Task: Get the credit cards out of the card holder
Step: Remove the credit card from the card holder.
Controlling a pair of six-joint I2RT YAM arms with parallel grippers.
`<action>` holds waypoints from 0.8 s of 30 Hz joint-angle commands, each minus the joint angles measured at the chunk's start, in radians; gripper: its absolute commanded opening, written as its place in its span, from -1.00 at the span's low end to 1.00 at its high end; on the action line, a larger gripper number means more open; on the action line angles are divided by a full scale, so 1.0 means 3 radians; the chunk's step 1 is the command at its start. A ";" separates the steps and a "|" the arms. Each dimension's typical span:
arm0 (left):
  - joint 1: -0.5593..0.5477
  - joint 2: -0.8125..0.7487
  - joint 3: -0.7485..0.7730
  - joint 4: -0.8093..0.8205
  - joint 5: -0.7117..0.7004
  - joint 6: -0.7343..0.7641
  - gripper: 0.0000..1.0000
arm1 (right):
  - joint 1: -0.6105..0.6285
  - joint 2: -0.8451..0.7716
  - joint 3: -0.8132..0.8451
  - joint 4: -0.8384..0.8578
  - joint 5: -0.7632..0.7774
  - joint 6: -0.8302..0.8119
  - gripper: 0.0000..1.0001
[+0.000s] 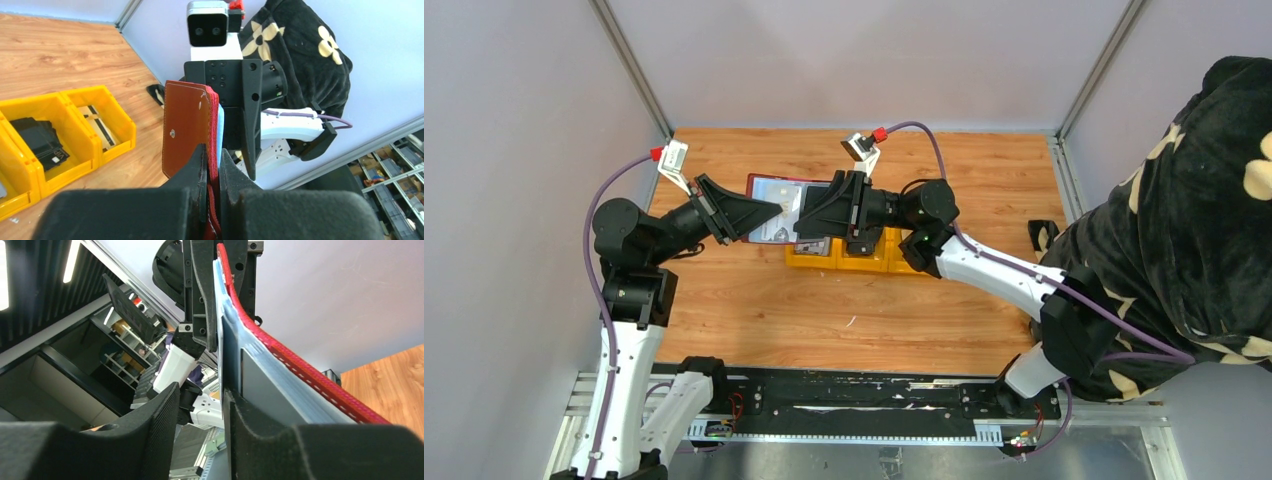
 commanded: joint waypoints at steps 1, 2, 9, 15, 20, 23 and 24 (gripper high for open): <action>0.0008 -0.0051 -0.0047 0.0301 0.0111 -0.0177 -0.99 | 0.0038 0.0106 0.0063 0.0535 0.0024 0.0259 -0.25; 0.0011 -0.0054 -0.0055 0.0327 0.0125 -0.0208 -0.97 | 0.0038 0.0117 0.0066 0.0589 0.0031 0.0285 -0.29; 0.0011 -0.0062 -0.0112 0.0499 0.0286 -0.0414 -0.83 | 0.0043 0.0175 0.0055 0.0747 0.0110 0.0382 -0.71; 0.0008 -0.0055 -0.0110 0.0711 0.0365 -0.0658 -0.63 | 0.0039 0.0133 -0.0079 0.0880 0.0158 0.0409 -1.00; 0.0009 -0.0046 -0.0105 0.0778 0.0383 -0.0723 -0.61 | 0.0038 0.0062 -0.0228 0.0942 0.0189 0.0412 -1.00; 0.0008 -0.0045 -0.0102 0.0841 0.0383 -0.0781 -0.68 | 0.0038 0.0011 -0.0306 0.0970 0.0215 0.0400 -1.00; 0.0008 -0.0044 -0.0101 0.0858 0.0381 -0.0794 -0.71 | 0.0038 -0.0003 -0.0324 0.0972 0.0220 0.0394 -1.00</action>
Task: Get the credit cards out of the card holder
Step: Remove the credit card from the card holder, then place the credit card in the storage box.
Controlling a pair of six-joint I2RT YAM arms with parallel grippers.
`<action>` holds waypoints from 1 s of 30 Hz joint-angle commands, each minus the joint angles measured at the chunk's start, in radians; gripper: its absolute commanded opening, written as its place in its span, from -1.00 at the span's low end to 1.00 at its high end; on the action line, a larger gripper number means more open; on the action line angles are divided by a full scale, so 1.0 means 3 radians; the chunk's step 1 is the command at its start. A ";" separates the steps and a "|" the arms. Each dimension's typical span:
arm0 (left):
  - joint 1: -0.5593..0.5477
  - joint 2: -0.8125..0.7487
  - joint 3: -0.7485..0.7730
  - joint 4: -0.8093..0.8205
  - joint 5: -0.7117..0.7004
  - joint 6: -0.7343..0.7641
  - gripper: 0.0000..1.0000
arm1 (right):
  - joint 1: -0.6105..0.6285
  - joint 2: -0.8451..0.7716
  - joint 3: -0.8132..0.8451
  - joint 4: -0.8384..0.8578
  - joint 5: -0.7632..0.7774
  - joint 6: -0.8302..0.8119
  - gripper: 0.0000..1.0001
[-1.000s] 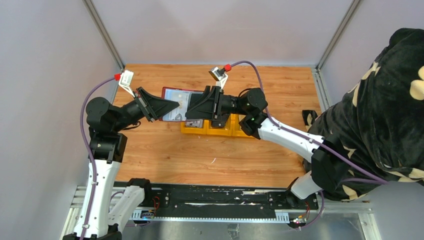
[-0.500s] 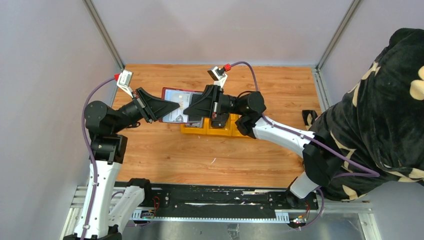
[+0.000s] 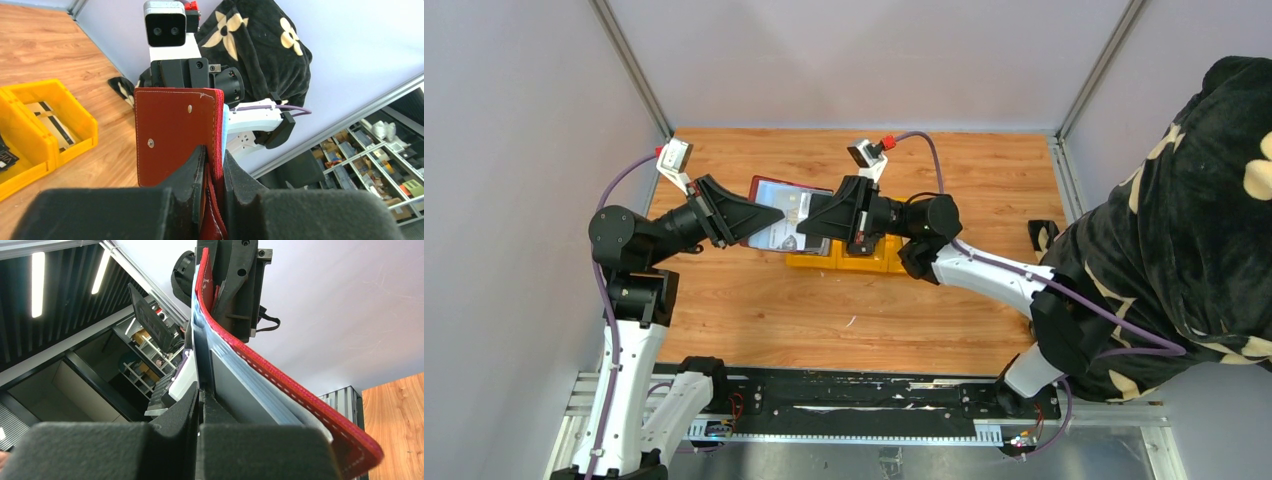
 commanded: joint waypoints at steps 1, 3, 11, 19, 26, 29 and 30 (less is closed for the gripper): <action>0.0011 -0.0032 0.0022 0.0280 0.0081 -0.0144 -0.75 | 0.0031 -0.0139 -0.0122 0.0157 0.0062 -0.0024 -1.00; 0.0008 -0.0030 0.0047 0.0291 0.0070 -0.0136 -0.81 | 0.0031 -0.0175 -0.0158 0.0157 0.0058 -0.0040 -1.00; 0.0009 -0.0016 0.0235 -0.0087 0.0027 0.0301 -0.98 | -0.0047 -0.0390 -0.0329 -0.0022 0.0017 -0.0107 -1.00; 0.0008 -0.0001 0.0817 -0.1627 -0.0383 0.1924 -1.00 | -0.0466 -0.0674 -0.0606 -0.0210 -0.0106 -0.0033 -1.00; 0.0008 -0.0037 0.1169 -0.2370 -0.0758 0.2994 -0.98 | -0.0801 -0.0808 -0.0734 -0.0970 -0.0134 -0.0283 -1.00; 0.0008 -0.0083 0.1203 -0.2568 -0.0877 0.3268 -0.97 | -0.0794 -0.0829 -0.0551 -0.2250 0.0171 -0.0941 -1.00; 0.0008 -0.0094 0.1204 -0.2629 -0.0898 0.3357 -0.96 | -0.0778 -0.0792 -0.0486 -0.2528 0.0342 -0.1148 -1.00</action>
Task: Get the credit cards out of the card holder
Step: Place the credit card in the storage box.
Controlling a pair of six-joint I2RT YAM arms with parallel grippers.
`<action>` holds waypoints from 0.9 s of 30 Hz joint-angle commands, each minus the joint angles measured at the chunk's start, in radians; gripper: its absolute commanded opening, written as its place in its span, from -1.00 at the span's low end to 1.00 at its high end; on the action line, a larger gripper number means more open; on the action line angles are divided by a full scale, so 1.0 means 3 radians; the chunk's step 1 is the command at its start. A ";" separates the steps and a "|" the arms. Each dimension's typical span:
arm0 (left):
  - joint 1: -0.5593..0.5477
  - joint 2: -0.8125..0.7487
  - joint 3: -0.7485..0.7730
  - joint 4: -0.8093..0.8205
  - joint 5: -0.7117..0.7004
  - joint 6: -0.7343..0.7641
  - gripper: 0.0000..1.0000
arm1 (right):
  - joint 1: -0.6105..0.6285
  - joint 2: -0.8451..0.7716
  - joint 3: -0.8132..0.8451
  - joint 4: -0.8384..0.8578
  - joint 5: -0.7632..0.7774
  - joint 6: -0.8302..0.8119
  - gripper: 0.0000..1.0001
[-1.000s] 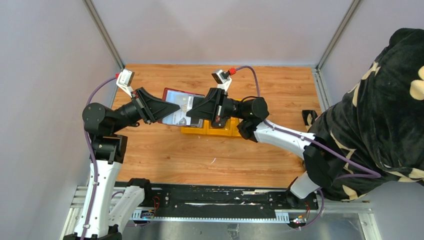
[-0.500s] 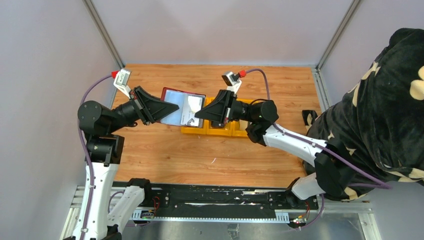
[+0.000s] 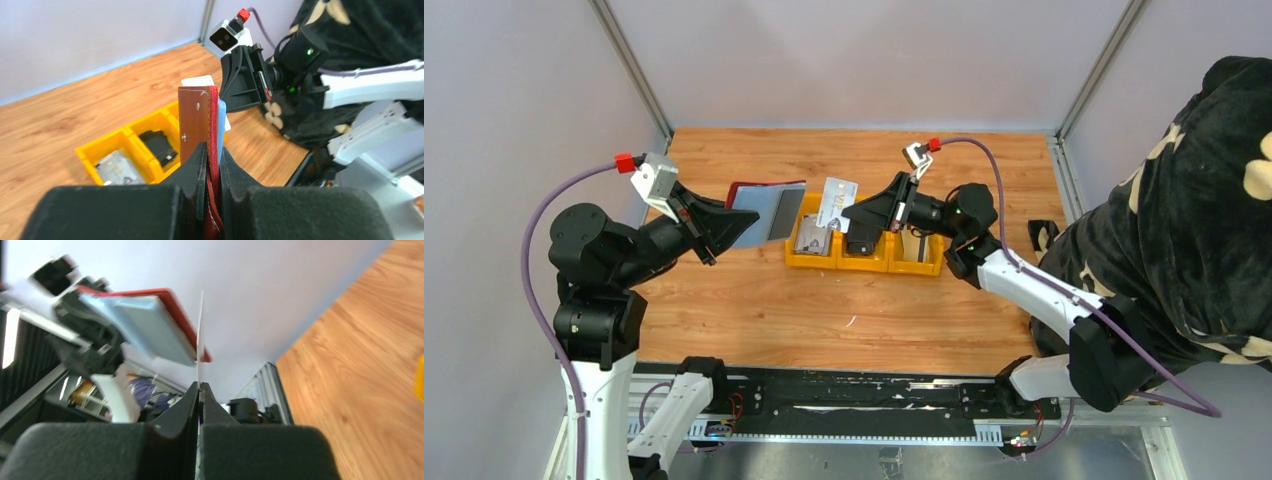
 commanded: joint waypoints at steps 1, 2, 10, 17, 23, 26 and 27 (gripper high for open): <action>0.0006 -0.0057 0.0059 -0.0498 -0.0232 0.0710 -0.96 | 0.0016 0.0038 0.0270 -0.1627 0.0451 -0.0899 -1.00; 0.0008 -0.0071 0.0047 -0.0537 -0.0230 0.0748 -0.95 | 0.0029 0.0116 0.0351 -0.1827 0.0519 -0.0986 -1.00; 0.0008 -0.0161 -0.0106 -0.0672 -0.0049 0.0765 -0.92 | 0.0194 0.1235 0.1374 -0.3041 0.1184 -0.1567 -1.00; 0.0008 -0.0228 -0.0077 -0.0698 0.0047 0.0805 -0.92 | 0.0320 0.2087 0.2099 -0.3554 0.1687 -0.1698 -1.00; 0.0008 -0.0283 -0.0080 -0.0808 0.0140 0.0879 -0.92 | 0.0411 0.2503 0.2430 -0.3667 0.1798 -0.1711 -1.00; 0.0008 -0.0306 -0.0090 -0.0815 0.0203 0.0884 -0.92 | 0.0462 0.2618 0.2519 -0.3648 0.1797 -0.1697 -1.00; 0.0008 -0.0312 -0.0094 -0.0815 0.0224 0.0879 -0.92 | 0.0480 0.2657 0.2567 -0.3658 0.1803 -0.1702 -1.00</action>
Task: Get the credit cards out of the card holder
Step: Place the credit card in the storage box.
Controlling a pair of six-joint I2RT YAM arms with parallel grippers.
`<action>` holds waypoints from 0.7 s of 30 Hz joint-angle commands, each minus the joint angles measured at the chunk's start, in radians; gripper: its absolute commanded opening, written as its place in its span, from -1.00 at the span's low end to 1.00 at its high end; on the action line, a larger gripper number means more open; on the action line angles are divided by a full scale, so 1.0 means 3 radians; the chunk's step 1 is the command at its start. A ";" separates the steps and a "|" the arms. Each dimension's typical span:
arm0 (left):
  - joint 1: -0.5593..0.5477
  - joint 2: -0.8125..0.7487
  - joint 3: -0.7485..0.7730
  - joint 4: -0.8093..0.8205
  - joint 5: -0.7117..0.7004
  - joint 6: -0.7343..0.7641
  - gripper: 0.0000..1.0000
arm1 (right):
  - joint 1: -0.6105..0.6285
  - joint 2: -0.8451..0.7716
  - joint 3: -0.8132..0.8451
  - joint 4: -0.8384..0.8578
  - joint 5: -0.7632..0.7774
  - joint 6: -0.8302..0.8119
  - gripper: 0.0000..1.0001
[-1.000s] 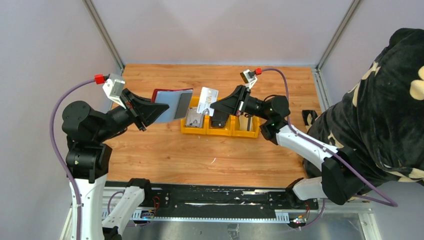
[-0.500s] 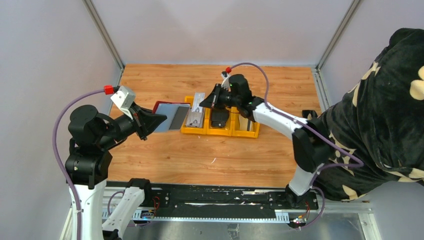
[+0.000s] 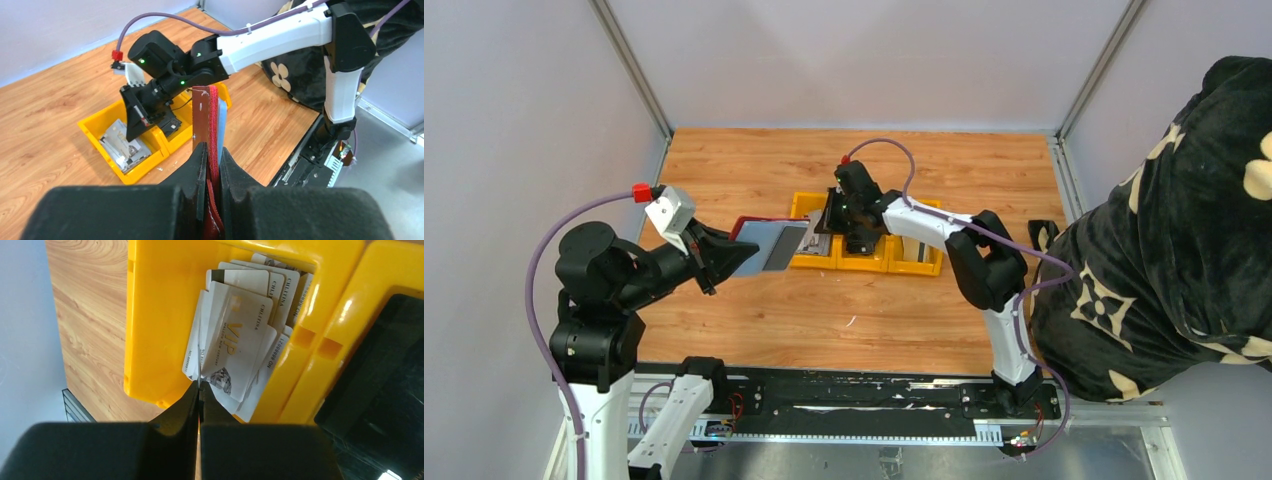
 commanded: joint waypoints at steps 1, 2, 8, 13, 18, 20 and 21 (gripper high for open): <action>0.0008 -0.0051 0.0004 -0.0008 0.0156 0.0053 -0.92 | 0.0103 0.0149 0.0235 -0.0134 0.0117 -0.0062 -1.00; 0.0008 -0.0056 0.0006 -0.0008 0.0162 0.0048 -0.92 | 0.0121 0.0189 0.0276 -0.0145 0.0116 -0.0070 -1.00; 0.0008 -0.0086 0.0048 -0.0030 0.0195 0.0105 -0.92 | 0.0174 0.0317 0.0467 -0.0333 0.0201 -0.0063 -0.79; 0.0008 -0.0078 0.0037 -0.0073 0.0238 0.0170 -0.92 | 0.0188 0.0089 0.0414 -0.0440 0.0338 -0.0116 -0.21; 0.0008 -0.0063 0.0044 -0.0079 0.0307 0.0260 -0.92 | 0.0215 -0.0293 0.0469 -0.0562 0.0363 -0.0517 0.14; 0.0008 -0.0065 0.0021 -0.0138 0.0407 0.0403 -0.91 | 0.0215 -0.0425 0.0672 -0.0793 0.0320 -0.0709 0.25; 0.0005 -0.0083 -0.0013 -0.0163 0.0440 0.0502 -0.91 | 0.0219 -0.0494 0.0752 -0.0878 0.0281 -0.0852 0.41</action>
